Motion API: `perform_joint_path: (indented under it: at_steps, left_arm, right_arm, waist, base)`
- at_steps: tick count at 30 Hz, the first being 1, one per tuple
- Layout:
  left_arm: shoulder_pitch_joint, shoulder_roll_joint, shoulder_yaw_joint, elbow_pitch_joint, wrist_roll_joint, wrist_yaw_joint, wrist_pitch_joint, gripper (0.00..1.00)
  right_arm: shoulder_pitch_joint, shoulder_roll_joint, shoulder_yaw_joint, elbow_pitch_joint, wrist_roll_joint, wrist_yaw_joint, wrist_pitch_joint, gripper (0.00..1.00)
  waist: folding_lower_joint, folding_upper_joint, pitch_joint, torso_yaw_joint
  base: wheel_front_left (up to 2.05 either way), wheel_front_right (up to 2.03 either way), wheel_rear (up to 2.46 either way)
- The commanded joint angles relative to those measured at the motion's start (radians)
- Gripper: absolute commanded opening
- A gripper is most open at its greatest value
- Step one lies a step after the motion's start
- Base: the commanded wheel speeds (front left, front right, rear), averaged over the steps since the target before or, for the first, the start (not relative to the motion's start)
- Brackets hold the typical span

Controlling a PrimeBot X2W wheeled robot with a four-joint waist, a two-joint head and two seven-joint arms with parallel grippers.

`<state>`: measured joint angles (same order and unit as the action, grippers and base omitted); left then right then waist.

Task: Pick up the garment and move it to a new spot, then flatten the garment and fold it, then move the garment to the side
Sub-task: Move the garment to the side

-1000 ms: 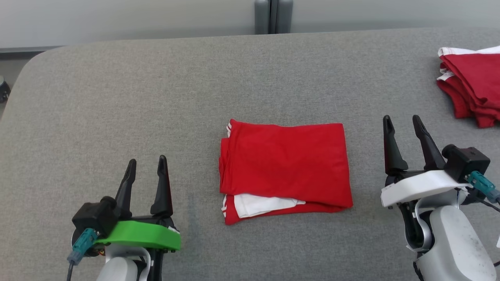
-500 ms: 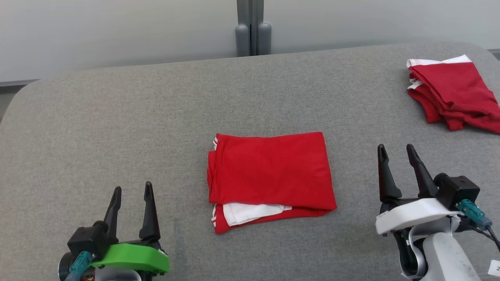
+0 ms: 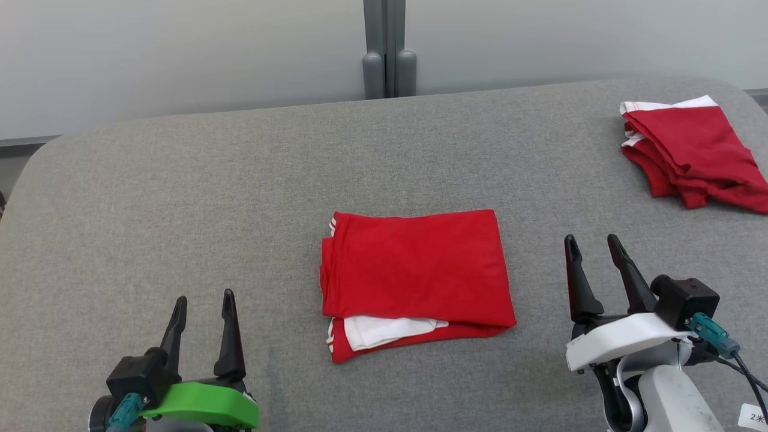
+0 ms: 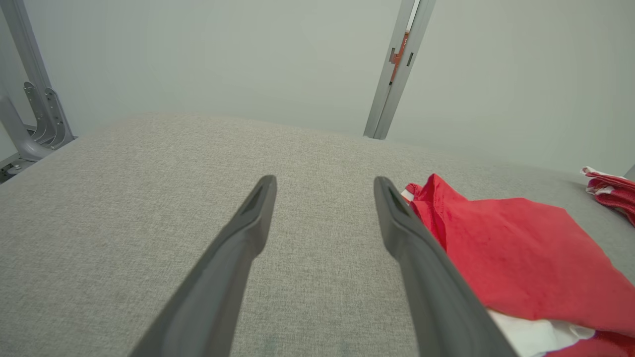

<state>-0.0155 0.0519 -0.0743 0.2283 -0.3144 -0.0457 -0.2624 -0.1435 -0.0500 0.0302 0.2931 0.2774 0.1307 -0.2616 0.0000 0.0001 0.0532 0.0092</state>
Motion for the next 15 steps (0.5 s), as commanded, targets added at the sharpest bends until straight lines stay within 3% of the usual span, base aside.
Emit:
perform_joint_path:
  at_steps: [1,15]
  left_arm:
    - [0.013,-0.001,0.002,0.001,0.006,-0.006,-0.003,1.0]
    - [0.018,-0.001,-0.012,-0.004,-0.002,0.003,-0.003,1.0]
  right_arm:
    - [0.014,-0.001,0.002,0.002,0.003,0.0,-0.004,1.0]
    - [0.009,-0.001,0.006,0.034,-0.002,0.0,-0.004,1.0]
  waist:
    - [0.0,-0.0001,-0.001,0.002]
    - [0.0,-0.0001,-0.005,0.015]
  base:
    - [0.0,0.0,0.0]
    - [0.0,0.0,0.0]
